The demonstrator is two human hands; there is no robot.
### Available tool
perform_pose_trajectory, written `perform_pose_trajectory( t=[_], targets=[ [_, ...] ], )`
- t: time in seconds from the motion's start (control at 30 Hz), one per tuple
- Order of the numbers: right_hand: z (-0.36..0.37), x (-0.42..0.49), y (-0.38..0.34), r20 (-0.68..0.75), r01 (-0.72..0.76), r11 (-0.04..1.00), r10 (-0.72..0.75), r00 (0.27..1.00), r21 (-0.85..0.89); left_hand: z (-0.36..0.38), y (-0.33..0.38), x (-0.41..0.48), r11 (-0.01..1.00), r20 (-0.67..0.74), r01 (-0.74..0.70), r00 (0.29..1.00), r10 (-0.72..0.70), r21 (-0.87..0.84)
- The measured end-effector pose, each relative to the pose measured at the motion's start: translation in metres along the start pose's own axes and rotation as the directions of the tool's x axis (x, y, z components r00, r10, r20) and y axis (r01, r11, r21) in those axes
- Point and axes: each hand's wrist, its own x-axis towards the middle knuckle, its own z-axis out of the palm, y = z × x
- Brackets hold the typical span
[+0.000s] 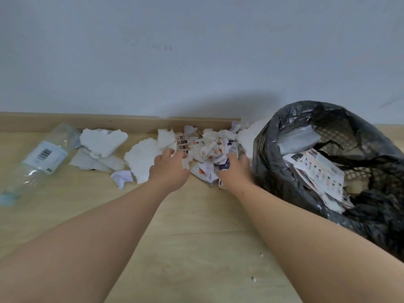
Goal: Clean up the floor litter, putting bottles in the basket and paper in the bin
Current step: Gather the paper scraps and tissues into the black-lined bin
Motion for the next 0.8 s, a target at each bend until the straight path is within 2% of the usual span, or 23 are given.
perform_pose_trajectory(
  t=[0.13, 0.27, 0.4, 0.5, 0.57, 0.67, 0.8],
  targets=[
    [0.02, 0.018, 0.009, 0.083, -0.058, 0.992, 0.067, 0.994, -0.111, 0.012, -0.009, 0.013, 1.0, 0.104, 0.008, 0.995, -0.009, 0.013],
    [0.04, 0.026, 0.02, -0.03, -0.04, 0.976, 0.035, 0.999, -0.213, 0.025, -0.021, 0.021, 1.0, 0.131, 0.019, 0.991, -0.017, -0.01],
    [0.031, 0.029, 0.031, -0.03, 0.151, 0.96, -0.163, 0.986, -0.234, 0.032, -0.025, 0.029, 0.998, -0.03, 0.013, 0.999, -0.011, 0.059],
    [0.013, 0.025, 0.037, -0.027, 0.311, 0.938, -0.318, 0.948, -0.152, 0.037, -0.018, 0.034, 0.996, -0.114, -0.029, 0.993, 0.038, 0.085],
    [0.002, 0.022, 0.044, -0.019, 0.38, 0.922, -0.382, 0.924, -0.082, 0.041, -0.014, 0.036, 0.998, -0.126, -0.028, 0.991, 0.036, 0.063],
    [-0.012, 0.021, 0.061, -0.05, 0.464, 0.883, -0.468, 0.882, -0.077, 0.047, -0.009, 0.039, 1.0, -0.115, -0.015, 0.993, 0.018, 0.024],
    [-0.026, 0.021, 0.089, -0.199, 0.452, 0.888, -0.459, 0.866, -0.084, 0.052, -0.004, 0.041, 0.999, -0.064, -0.018, 0.998, 0.021, 0.048]
  ],
)
